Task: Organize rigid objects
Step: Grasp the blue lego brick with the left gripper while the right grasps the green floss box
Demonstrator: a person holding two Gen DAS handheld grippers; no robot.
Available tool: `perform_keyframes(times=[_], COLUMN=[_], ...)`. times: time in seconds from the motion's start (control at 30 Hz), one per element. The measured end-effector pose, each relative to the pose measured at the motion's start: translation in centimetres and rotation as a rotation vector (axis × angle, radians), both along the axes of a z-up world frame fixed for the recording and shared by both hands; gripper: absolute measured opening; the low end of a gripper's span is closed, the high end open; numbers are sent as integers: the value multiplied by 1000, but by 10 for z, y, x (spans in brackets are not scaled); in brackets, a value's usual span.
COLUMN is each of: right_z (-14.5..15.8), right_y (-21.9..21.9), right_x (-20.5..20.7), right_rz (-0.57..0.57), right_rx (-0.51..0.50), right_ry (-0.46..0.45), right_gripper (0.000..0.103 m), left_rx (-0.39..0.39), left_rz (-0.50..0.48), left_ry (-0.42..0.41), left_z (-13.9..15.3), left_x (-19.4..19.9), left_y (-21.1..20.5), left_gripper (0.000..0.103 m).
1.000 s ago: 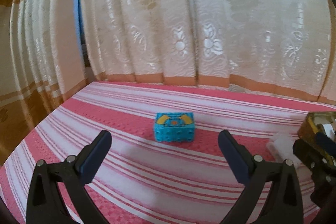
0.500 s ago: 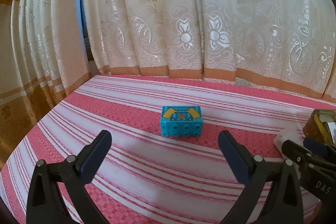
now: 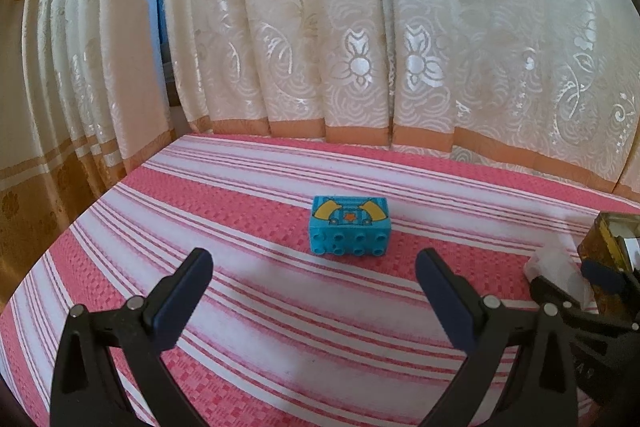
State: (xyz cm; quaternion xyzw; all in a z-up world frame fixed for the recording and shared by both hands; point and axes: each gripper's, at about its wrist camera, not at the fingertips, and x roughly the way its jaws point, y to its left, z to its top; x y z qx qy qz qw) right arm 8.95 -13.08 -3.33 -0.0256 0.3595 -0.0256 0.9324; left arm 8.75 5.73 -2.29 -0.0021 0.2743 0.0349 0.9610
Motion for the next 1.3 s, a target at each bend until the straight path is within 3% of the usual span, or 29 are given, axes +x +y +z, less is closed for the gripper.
perform_keyframes(times=[0.23,0.5,0.67,0.87,0.93,1.07,1.3], right_z=[3,4,3,3,2,-7,-15], right_y=[-1,-18,-9,0,-9,-22,-20], right_x=[-23,-27,-27,-38,-38,-53,-36], right_rz=[126,2,10,33,-24,-23,-68], right_rx=[277,199,102,82,100,280,250], right_ry=[-63,-62,-27,-16,-1,55,57], right_gripper=[73,72,72,72,70,69,69], left_rx=[-11,-35,-35,-36,-36,-50,-55], left_rz=[1,8,9,9,12,17,15], left_ry=[7,14,18,23,23,20,20], left_z=[0,2,1,-1,-1,0,1], left_x=[0,0,1,1,0,-2,-3], left_y=[2,5,5,5,6,9,10], left_gripper=[103,103,103,103,103,103,103])
